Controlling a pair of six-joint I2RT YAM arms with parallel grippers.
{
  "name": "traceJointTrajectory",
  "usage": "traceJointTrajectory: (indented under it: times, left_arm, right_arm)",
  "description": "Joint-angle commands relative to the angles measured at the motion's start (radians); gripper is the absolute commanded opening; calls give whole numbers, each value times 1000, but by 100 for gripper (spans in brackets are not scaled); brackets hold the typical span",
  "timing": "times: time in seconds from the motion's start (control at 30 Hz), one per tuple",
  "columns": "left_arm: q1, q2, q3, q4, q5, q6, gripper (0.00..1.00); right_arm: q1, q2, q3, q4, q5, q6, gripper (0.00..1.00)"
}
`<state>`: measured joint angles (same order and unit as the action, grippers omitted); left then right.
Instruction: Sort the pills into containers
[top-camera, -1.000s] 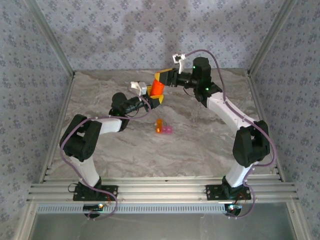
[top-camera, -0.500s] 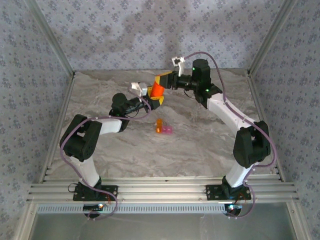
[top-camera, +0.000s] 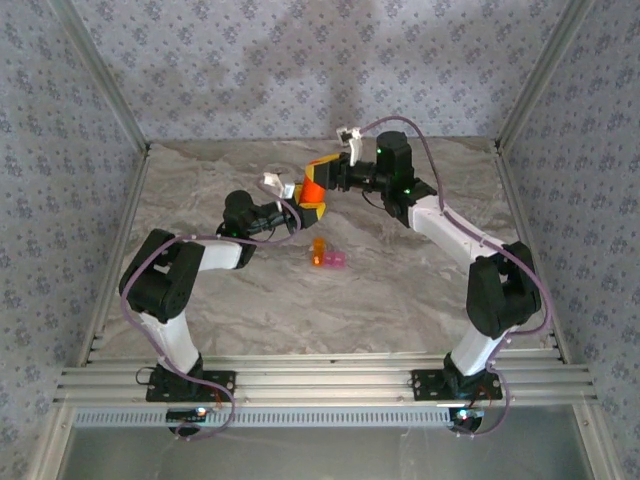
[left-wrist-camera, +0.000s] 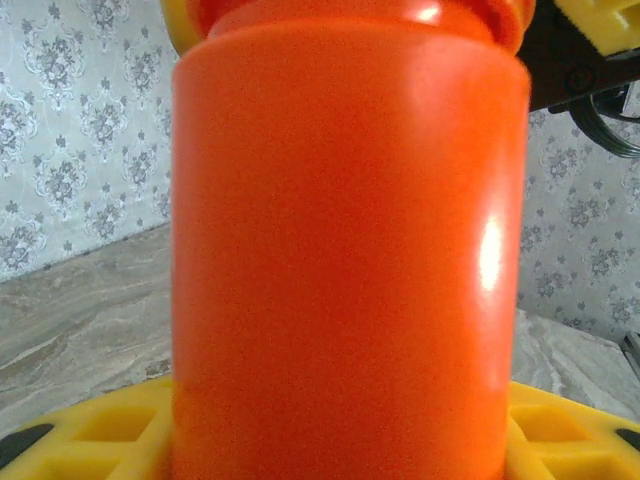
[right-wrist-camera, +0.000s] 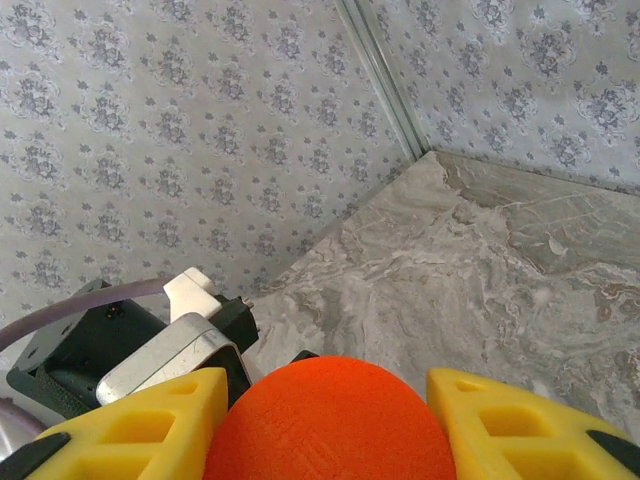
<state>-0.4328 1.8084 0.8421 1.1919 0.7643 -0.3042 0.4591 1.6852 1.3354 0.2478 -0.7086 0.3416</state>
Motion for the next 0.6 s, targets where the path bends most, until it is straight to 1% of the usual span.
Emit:
traceJointTrajectory:
  times: [0.0,0.07,0.17,0.27,0.37,0.47,0.57]
  left_arm:
    - [16,-35,37,136,-74,-33,0]
    - [17,-38,34,137,-74,-33,0]
    - [21,-43,32,132,-71,-33,0]
    - [25,-47,30,132,-71,-32,0]
    - [29,-52,27,127,-69,-29,0]
    - [31,-55,24,129,-71,-29,0]
    - [31,-54,24,132,-71,-33,0]
  right_arm:
    - [33,-3,-44,-202,-81,-91,1]
    - [13,-2,-26,-259,-120,-135,1]
    - [-17,32,57,-458,-201,-256,2]
    - [-22,53,125,-612,-208,-357,2]
    - [-24,65,160,-681,-203,-395,2]
    - [-26,67,158,-666,-202,-373,2]
    - [-24,60,96,-544,-193,-267,2]
